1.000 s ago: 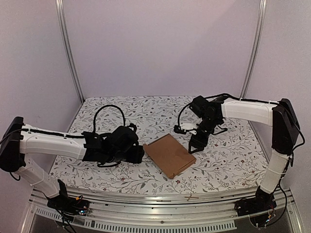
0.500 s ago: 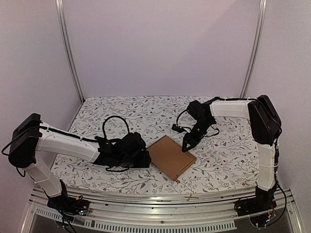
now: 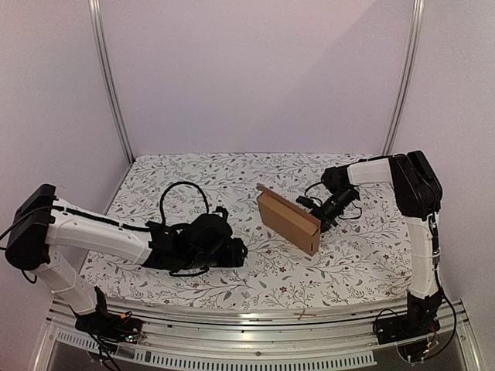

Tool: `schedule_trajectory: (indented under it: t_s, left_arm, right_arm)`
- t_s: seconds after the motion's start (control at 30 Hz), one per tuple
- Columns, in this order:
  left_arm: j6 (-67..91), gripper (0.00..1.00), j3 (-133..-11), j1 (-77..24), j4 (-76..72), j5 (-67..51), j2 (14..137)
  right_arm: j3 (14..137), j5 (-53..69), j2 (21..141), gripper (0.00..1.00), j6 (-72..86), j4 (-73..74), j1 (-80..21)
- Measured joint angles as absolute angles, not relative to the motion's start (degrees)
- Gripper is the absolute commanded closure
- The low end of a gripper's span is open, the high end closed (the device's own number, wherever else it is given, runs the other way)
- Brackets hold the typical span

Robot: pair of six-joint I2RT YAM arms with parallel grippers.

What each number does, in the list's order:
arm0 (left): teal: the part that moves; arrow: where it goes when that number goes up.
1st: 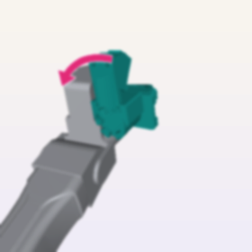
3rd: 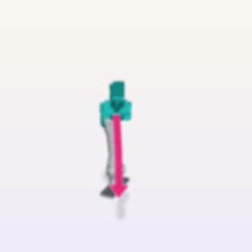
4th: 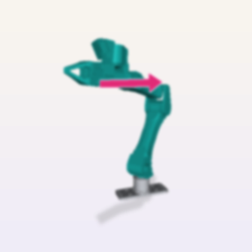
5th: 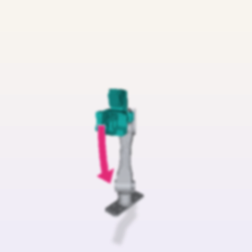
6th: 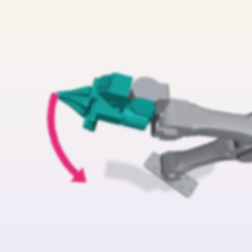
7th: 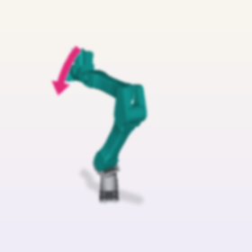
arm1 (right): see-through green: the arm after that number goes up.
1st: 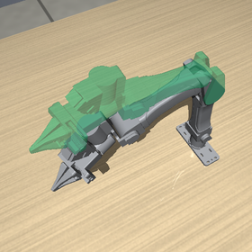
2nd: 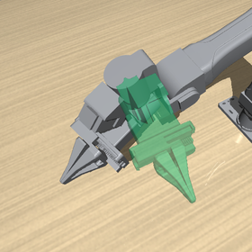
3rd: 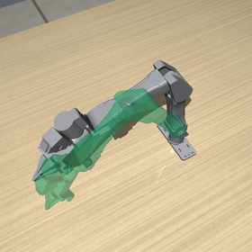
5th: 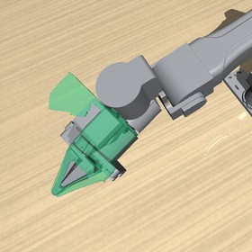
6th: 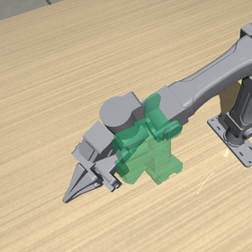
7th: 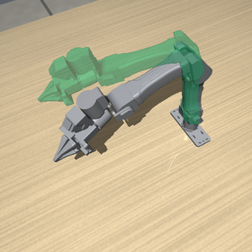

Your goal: Fold the paper box

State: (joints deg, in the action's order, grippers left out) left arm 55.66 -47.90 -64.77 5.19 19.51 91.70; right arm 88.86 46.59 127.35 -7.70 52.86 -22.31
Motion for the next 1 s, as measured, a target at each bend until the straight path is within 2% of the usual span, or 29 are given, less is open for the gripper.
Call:
schedule_trajectory:
  t_s: [0.17, 0.3, 0.47, 0.7, 1.0]
  left_arm:
    - [53.23, 0.3, -45.69, -65.89, 3.79, 22.81, 85.58]
    - [51.48, 0.31, -44.4, -65.43, 3.11, 24.67, 85.65]
    - [48.58, 0.3, -47.92, -64.88, 2.74, 25.36, 94.45]
    - [44.07, 0.3, -65.56, -63.9, 6.02, 25.74, 110.63]
    - [41.93, 0.31, -68.88, -63.44, 6.66, 23.03, 113.38]
  right_arm:
    - [88.62, 46.17, 129.49, 0.91, -7.14, 53.67, -19.68]
    - [88.64, 46.48, 129.49, 0.88, -7.35, 53.82, -19.75]
    - [88.64, 46.89, 129.38, 0.85, -8.14, 53.89, -19.79]
    - [88.66, 47.31, 128.84, 0.83, -9.26, 53.87, -19.9]
    - [88.66, 50.22, 127.81, 0.79, -11.57, 53.78, -21.04]
